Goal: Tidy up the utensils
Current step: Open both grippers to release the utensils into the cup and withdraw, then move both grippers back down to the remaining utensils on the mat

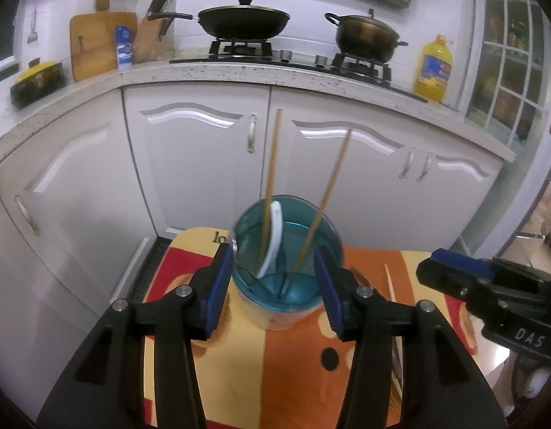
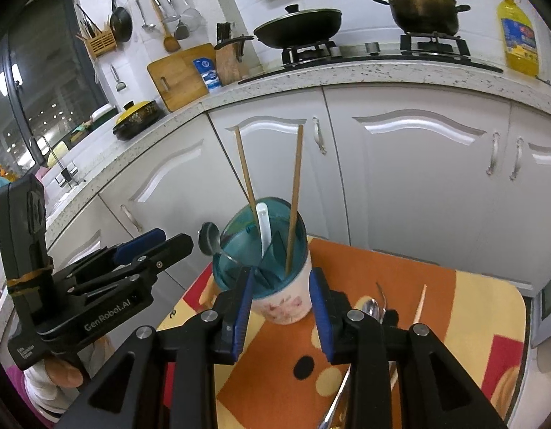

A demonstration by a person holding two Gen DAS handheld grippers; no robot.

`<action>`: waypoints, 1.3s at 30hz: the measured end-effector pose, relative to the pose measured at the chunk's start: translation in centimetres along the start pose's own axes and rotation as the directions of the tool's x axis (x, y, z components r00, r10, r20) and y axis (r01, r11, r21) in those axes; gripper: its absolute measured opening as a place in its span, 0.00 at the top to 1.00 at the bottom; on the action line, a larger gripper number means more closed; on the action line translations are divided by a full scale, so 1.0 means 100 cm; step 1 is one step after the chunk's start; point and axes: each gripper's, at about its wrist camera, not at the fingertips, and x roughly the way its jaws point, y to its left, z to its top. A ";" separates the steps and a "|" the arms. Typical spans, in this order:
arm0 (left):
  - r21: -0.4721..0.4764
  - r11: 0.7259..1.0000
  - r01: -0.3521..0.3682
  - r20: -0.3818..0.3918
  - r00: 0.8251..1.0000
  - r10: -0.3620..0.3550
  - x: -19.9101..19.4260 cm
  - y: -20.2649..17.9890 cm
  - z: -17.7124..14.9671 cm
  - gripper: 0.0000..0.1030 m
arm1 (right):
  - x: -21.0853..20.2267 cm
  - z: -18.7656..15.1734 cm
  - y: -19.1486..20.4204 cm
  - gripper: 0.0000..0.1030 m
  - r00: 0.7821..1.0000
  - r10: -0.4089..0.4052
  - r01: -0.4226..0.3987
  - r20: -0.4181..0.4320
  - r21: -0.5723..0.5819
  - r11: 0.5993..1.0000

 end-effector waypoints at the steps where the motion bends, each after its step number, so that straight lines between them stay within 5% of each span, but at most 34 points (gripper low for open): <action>1: 0.000 1.000 0.006 0.000 1.000 -0.006 -0.002 -0.002 -0.001 0.53 | -0.003 -0.003 -0.002 0.70 1.000 -0.004 0.004 -0.001 0.004 1.000; 26: 0.004 0.995 0.096 -0.122 0.988 -0.094 0.000 -0.035 -0.042 0.43 | -0.024 -0.065 -0.045 0.66 0.994 -0.085 0.090 -0.075 0.069 0.994; 32: -0.056 0.988 0.144 -0.224 0.963 -0.153 0.019 -0.030 -0.065 0.42 | -0.002 -0.092 -0.076 0.66 0.979 -0.145 0.158 -0.144 0.085 0.984; 39: -0.092 0.982 0.164 -0.327 0.927 -0.185 0.043 -0.032 -0.094 0.42 | 0.034 -0.106 -0.101 0.74 0.971 -0.122 0.152 -0.206 0.134 0.979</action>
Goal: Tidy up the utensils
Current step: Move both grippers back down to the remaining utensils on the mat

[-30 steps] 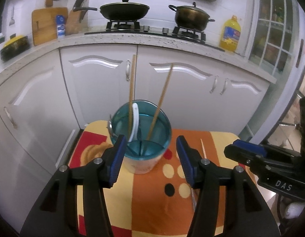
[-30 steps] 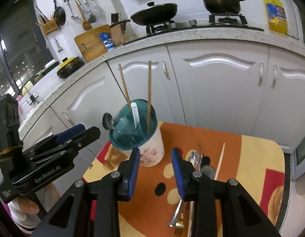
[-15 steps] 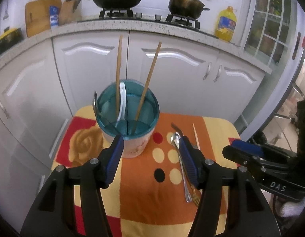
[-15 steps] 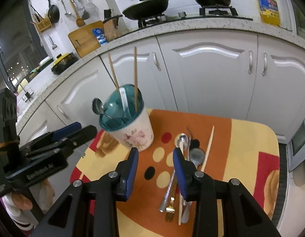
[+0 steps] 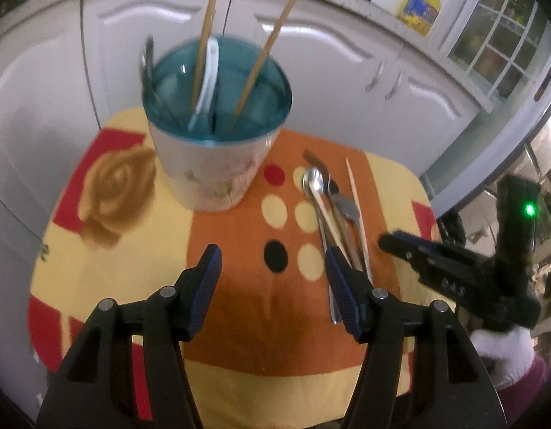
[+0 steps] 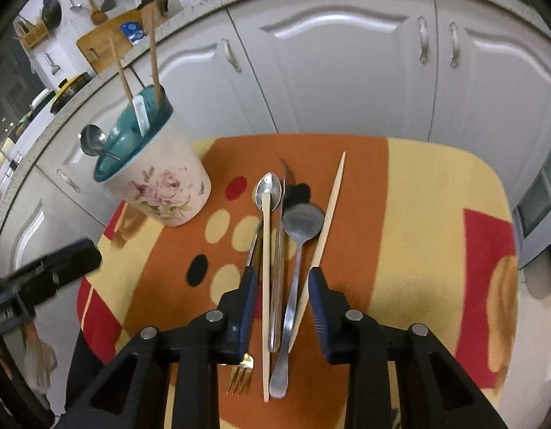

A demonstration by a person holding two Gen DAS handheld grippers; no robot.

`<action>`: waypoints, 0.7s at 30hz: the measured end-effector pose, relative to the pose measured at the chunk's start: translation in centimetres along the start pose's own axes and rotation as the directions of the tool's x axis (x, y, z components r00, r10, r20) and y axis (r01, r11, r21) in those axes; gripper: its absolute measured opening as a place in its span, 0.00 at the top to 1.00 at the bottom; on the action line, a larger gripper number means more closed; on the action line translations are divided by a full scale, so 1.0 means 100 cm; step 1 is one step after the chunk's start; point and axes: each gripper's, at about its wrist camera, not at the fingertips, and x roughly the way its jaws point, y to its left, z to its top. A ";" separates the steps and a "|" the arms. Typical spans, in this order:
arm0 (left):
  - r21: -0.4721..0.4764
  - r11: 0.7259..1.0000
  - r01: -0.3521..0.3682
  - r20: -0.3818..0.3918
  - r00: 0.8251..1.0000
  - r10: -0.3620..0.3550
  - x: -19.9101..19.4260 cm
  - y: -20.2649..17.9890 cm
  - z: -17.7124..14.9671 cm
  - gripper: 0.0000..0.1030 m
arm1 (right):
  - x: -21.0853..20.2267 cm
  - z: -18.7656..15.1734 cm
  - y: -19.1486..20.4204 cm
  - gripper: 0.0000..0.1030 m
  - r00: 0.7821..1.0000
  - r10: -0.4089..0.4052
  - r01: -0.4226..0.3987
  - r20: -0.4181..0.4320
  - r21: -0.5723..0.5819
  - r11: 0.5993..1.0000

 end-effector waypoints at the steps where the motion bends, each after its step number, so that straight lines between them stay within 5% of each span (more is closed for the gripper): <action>1: 0.000 1.000 -0.001 -0.008 1.000 0.001 0.003 0.000 -0.001 0.42 | 0.005 0.002 0.000 0.75 1.000 0.007 -0.007 -0.005 -0.003 1.000; 14: -0.034 0.999 0.002 -0.089 0.996 -0.005 0.030 0.011 -0.004 0.42 | 0.063 0.016 0.010 0.76 0.994 0.001 -0.006 -0.113 -0.048 0.999; 16: -0.035 0.999 0.008 -0.095 0.995 -0.012 0.032 0.010 -0.004 0.42 | 0.064 0.017 0.009 0.89 0.993 -0.015 0.010 -0.114 -0.050 0.999; 21: -0.021 1.000 0.013 -0.104 0.994 -0.015 0.036 0.005 -0.004 0.42 | 0.056 0.009 0.000 0.92 0.995 0.003 -0.004 -0.099 -0.014 1.000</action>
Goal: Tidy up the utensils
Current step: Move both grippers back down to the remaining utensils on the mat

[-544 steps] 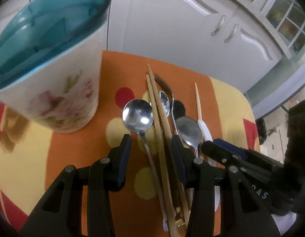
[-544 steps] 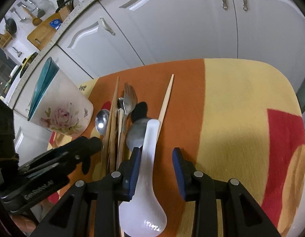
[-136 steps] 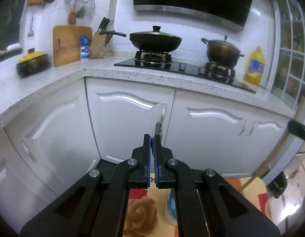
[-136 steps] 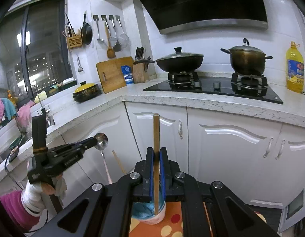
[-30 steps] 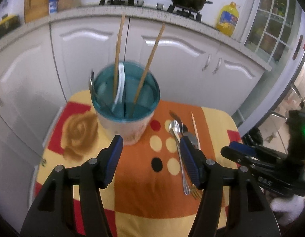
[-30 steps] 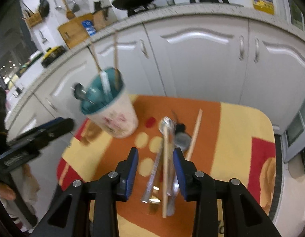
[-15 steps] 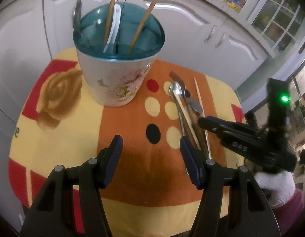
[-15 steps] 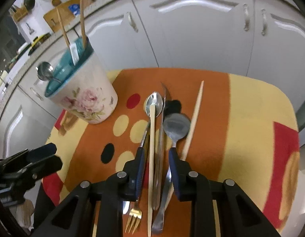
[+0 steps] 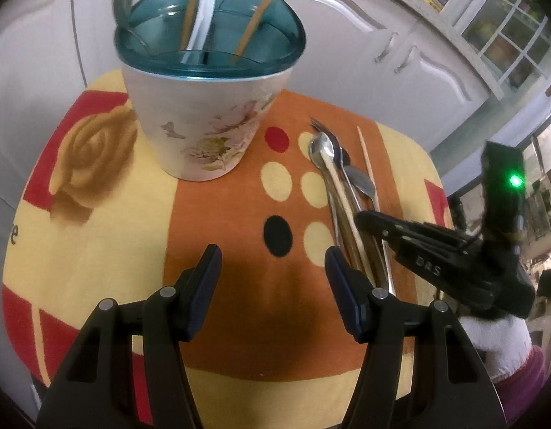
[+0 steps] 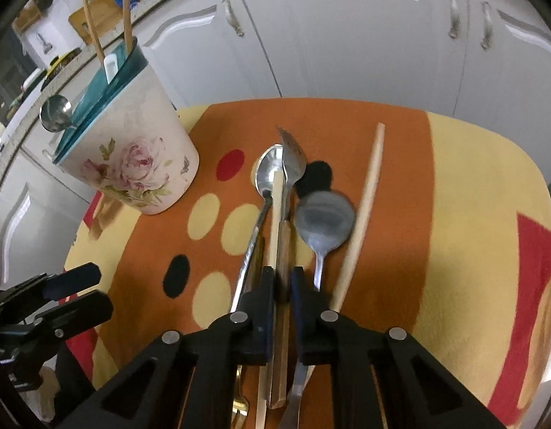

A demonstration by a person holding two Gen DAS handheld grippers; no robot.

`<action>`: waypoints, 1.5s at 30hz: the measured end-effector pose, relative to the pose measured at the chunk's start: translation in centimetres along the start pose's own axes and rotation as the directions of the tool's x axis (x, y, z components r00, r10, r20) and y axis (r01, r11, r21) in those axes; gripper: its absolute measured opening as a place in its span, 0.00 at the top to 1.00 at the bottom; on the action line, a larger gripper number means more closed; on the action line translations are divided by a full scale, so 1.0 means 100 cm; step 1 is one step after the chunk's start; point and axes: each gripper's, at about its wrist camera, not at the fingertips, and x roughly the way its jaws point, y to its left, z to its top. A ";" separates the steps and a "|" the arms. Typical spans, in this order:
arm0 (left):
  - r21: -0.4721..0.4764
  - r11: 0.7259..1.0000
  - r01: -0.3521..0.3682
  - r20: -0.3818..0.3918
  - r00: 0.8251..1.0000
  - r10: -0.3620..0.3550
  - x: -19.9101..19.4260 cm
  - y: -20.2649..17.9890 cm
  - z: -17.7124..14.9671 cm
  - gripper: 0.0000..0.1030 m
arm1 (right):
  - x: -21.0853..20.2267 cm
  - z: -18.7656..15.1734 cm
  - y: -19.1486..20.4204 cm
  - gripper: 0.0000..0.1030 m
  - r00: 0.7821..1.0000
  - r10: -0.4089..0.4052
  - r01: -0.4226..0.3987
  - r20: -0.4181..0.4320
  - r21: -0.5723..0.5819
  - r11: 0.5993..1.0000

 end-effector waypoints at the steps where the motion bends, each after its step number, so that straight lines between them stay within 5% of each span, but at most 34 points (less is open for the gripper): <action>1: 0.006 1.000 -0.001 0.000 1.000 0.001 0.001 -0.001 0.000 0.42 | -0.004 -0.004 -0.003 0.92 1.000 0.006 -0.006 0.006 0.017 1.000; 7: 0.007 1.000 0.003 -0.010 1.000 -0.003 0.007 -0.006 0.002 0.42 | -0.025 -0.034 -0.015 0.92 0.996 0.091 -0.091 0.004 0.097 0.991; 15: 0.041 0.999 0.000 -0.011 1.000 0.000 0.017 -0.020 0.005 0.42 | -0.030 -0.070 -0.003 0.92 0.978 0.171 -0.161 -0.118 0.089 0.983; 24: 0.029 0.999 -0.020 -0.024 0.999 0.021 0.023 -0.015 0.004 0.42 | -0.033 -0.024 0.013 0.90 0.998 0.065 -0.064 -0.007 0.014 0.998; 30: 0.022 0.999 -0.026 -0.030 0.999 0.027 0.025 -0.013 0.005 0.42 | -0.001 0.004 0.006 0.90 0.999 0.001 -0.001 -0.039 -0.013 1.000; 41: 0.059 0.998 0.037 -0.026 0.999 -0.035 0.043 -0.039 0.021 0.43 | -0.033 -0.008 -0.031 0.97 0.996 0.075 -0.078 0.053 0.070 0.994; 45: 0.081 0.996 0.033 -0.055 0.998 -0.028 0.061 -0.052 0.028 0.60 | -0.049 -0.013 -0.043 0.97 0.992 0.088 -0.097 0.085 0.110 0.989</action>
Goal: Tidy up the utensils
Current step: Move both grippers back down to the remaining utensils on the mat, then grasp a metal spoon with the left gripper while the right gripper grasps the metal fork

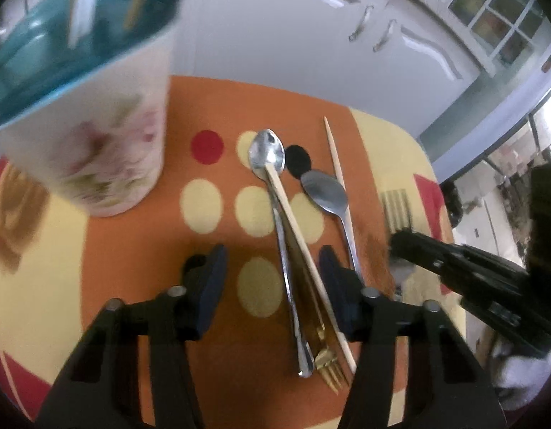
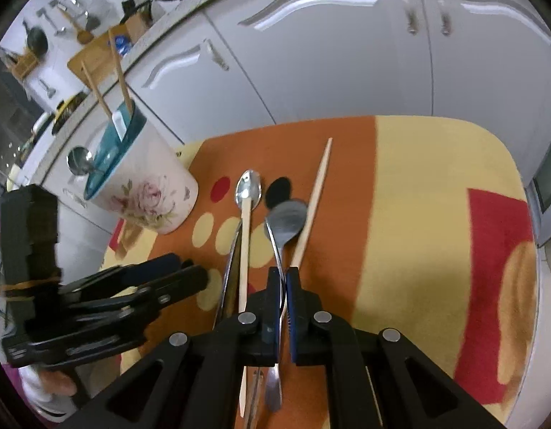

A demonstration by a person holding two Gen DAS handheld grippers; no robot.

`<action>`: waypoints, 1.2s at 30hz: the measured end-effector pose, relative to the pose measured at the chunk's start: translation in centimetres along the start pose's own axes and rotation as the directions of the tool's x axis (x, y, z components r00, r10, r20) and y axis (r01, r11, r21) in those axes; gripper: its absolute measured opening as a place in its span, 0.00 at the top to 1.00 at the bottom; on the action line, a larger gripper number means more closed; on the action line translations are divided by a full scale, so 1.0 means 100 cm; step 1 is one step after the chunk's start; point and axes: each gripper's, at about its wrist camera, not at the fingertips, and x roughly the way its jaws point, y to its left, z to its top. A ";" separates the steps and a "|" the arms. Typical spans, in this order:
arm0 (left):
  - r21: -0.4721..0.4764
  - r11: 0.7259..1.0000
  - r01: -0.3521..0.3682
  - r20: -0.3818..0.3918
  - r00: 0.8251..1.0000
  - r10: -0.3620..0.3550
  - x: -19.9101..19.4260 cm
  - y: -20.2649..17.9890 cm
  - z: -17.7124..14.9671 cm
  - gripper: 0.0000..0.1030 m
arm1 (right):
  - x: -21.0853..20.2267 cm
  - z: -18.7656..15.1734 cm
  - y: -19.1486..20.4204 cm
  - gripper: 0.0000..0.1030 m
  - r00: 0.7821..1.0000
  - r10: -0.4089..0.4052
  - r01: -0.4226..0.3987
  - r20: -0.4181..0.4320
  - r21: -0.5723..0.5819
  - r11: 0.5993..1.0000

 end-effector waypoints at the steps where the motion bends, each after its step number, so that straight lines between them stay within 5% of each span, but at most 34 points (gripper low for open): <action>1: 0.008 1.000 -0.004 -0.013 1.000 0.004 0.005 -0.002 0.001 0.62 | -0.002 0.000 -0.001 0.97 1.000 0.003 -0.003 0.004 0.005 1.000; 7: 0.045 0.998 -0.043 -0.027 0.999 0.044 0.014 -0.005 0.001 0.92 | 0.000 -0.003 -0.001 0.97 1.000 0.017 -0.018 0.014 0.020 1.000; 10: 0.028 0.998 -0.049 -0.052 0.997 0.050 0.016 0.006 0.000 0.98 | -0.002 -0.004 -0.004 0.97 1.000 0.026 -0.026 0.011 0.021 0.999; 21: -0.010 0.998 0.064 -0.047 0.997 -0.065 -0.001 0.011 -0.005 0.93 | 0.003 -0.003 -0.002 0.97 1.000 0.027 -0.027 -0.005 0.019 0.999; 29: 0.048 0.998 0.029 -0.077 0.997 -0.025 0.016 -0.008 -0.007 0.92 | 0.000 -0.003 -0.003 0.97 1.000 0.022 -0.022 -0.005 0.019 1.000; 36: 0.030 1.000 -0.009 -0.074 0.997 0.011 0.007 0.013 -0.012 0.97 | 0.001 -0.003 0.003 0.97 1.000 0.030 -0.030 -0.005 0.000 1.000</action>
